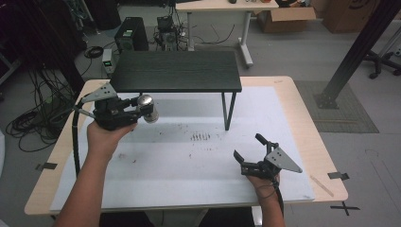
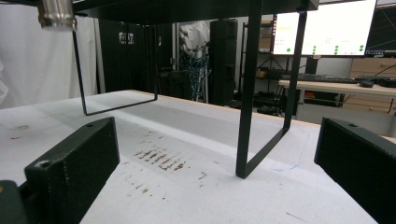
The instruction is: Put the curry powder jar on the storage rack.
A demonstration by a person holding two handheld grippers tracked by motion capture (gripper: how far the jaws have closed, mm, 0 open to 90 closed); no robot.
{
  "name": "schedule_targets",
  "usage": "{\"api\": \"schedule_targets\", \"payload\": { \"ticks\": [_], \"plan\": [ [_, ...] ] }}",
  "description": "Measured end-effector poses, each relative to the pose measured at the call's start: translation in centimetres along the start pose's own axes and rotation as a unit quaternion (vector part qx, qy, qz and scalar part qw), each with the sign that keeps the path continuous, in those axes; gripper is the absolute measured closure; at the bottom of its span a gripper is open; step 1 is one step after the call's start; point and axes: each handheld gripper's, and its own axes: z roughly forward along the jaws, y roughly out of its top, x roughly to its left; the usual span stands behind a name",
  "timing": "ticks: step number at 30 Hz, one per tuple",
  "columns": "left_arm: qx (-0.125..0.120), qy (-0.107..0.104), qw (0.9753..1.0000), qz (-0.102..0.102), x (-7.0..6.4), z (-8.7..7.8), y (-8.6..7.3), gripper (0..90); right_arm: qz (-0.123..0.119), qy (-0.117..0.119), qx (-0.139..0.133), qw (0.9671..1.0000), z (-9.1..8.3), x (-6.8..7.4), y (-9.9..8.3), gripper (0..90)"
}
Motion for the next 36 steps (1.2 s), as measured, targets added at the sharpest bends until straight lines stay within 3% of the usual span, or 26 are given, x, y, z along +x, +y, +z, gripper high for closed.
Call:
{"api": "schedule_targets", "payload": {
  "ticks": [8, 14, 20, 30, 36],
  "plan": [
    [-0.003, -0.009, 0.9998, 0.017, 0.0, -0.2, 2.8, 49.3, 0.0, 0.0, -0.001, 1.0, 0.0, 0.0, 0.0, 0.0],
    [-0.003, -0.012, 0.9998, 0.019, 0.2, -0.2, 4.5, 49.3, 0.0, 0.001, -0.003, 1.0, 0.0, 0.0, 0.0, 0.0],
    [0.004, -0.008, 0.9996, 0.026, 0.3, -0.1, 5.7, 49.3, 0.001, 0.002, -0.003, 1.0, -0.1, -0.1, 0.0, 0.0],
    [0.005, -0.013, 0.9997, 0.021, 1.1, -0.1, 7.5, 49.3, 0.002, 0.003, -0.004, 1.0, -0.1, -0.1, 0.0, 0.0],
    [0.018, 0.005, 0.9995, 0.026, 2.1, 0.0, 8.9, 49.3, 0.002, 0.003, -0.003, 1.0, -0.1, -0.1, 0.0, 0.0]
  ]
}}
